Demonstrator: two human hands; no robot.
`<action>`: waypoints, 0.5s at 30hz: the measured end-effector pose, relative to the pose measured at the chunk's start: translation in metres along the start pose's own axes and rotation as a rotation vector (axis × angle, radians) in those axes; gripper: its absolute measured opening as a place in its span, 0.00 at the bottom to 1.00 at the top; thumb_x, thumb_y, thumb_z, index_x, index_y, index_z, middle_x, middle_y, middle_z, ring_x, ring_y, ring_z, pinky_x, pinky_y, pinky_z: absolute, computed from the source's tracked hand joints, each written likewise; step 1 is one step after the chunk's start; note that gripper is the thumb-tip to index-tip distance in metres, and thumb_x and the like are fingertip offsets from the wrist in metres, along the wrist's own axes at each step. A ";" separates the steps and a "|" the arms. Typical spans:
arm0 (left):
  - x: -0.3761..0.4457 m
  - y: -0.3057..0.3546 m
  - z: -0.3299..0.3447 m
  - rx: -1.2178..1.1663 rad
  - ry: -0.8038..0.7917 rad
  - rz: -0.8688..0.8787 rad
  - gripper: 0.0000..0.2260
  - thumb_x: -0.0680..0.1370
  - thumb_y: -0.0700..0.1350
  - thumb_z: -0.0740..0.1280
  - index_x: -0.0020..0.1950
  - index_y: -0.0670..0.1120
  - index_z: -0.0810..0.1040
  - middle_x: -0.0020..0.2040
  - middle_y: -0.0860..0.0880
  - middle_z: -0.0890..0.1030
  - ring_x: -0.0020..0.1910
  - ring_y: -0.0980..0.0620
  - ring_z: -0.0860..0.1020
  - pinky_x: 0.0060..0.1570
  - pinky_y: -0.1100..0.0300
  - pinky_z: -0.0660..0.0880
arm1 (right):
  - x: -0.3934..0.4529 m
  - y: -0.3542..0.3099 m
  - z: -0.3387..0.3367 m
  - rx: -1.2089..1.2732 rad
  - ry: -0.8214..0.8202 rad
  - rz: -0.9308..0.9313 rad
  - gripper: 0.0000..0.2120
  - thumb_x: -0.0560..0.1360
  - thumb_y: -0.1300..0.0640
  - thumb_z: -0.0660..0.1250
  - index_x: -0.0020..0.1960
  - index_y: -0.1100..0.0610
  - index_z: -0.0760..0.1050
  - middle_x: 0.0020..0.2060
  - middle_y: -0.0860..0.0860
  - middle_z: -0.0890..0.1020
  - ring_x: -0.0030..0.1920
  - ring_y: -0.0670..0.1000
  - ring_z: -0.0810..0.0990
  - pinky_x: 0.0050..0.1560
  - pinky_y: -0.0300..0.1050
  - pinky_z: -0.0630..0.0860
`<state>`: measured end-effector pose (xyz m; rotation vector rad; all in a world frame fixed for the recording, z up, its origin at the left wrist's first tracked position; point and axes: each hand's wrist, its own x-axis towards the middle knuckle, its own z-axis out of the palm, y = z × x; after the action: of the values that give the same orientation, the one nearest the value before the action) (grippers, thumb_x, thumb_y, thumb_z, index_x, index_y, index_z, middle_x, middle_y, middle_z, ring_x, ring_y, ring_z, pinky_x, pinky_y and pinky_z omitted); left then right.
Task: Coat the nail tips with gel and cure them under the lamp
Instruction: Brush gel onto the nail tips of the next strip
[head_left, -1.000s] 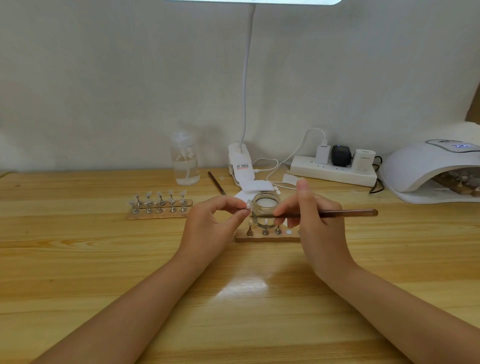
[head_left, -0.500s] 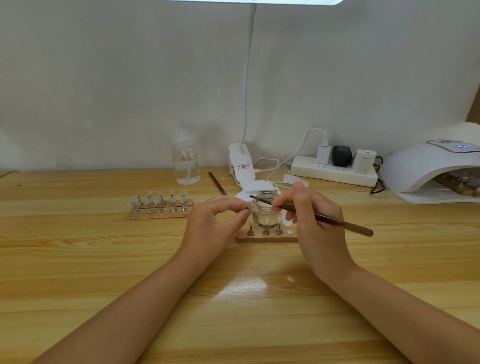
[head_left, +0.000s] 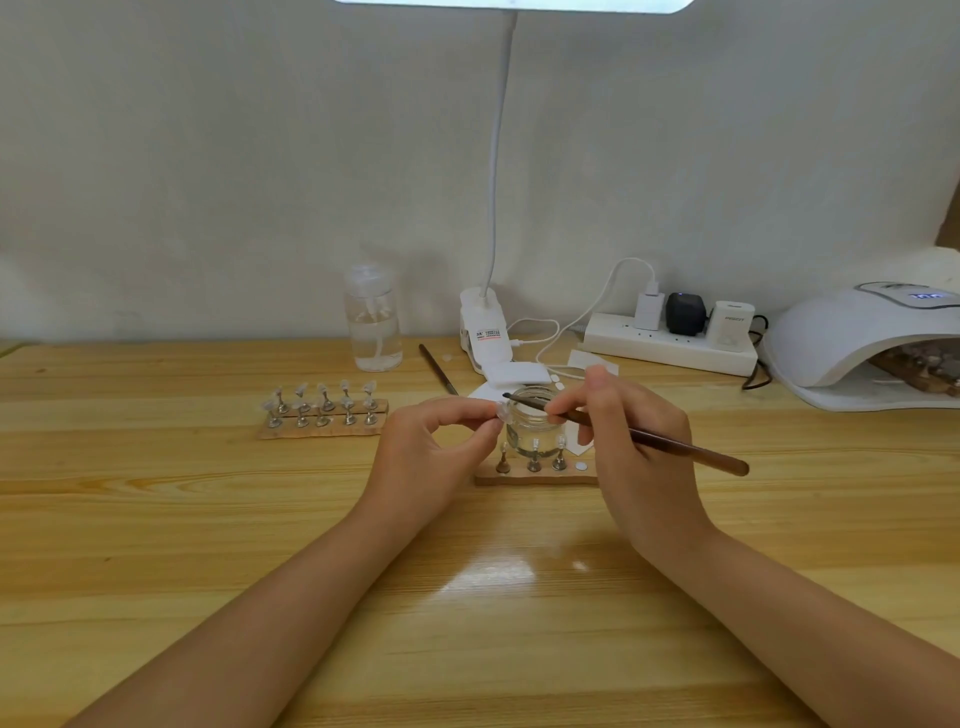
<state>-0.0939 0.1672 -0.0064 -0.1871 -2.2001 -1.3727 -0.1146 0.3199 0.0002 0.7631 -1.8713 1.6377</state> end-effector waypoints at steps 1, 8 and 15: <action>0.000 0.000 0.000 0.000 -0.003 0.006 0.07 0.71 0.36 0.70 0.45 0.47 0.82 0.41 0.53 0.83 0.42 0.62 0.79 0.46 0.73 0.72 | 0.001 0.000 0.001 -0.025 -0.016 -0.002 0.16 0.77 0.54 0.56 0.34 0.49 0.77 0.29 0.35 0.78 0.35 0.35 0.76 0.39 0.26 0.68; -0.001 0.000 0.001 -0.009 0.010 0.015 0.08 0.71 0.36 0.70 0.45 0.48 0.82 0.40 0.52 0.83 0.42 0.60 0.79 0.48 0.72 0.73 | -0.001 0.001 -0.001 0.063 0.006 -0.013 0.20 0.74 0.47 0.54 0.31 0.53 0.78 0.26 0.45 0.79 0.30 0.39 0.77 0.34 0.28 0.69; -0.001 0.000 0.001 0.002 0.008 0.018 0.08 0.70 0.35 0.71 0.44 0.48 0.82 0.38 0.52 0.82 0.41 0.59 0.79 0.47 0.72 0.72 | 0.002 0.002 -0.002 0.044 0.017 -0.033 0.18 0.75 0.48 0.54 0.33 0.50 0.77 0.26 0.42 0.79 0.32 0.38 0.77 0.36 0.27 0.68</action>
<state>-0.0938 0.1680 -0.0072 -0.1999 -2.1873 -1.3595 -0.1174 0.3217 -0.0001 0.7914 -1.8065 1.6648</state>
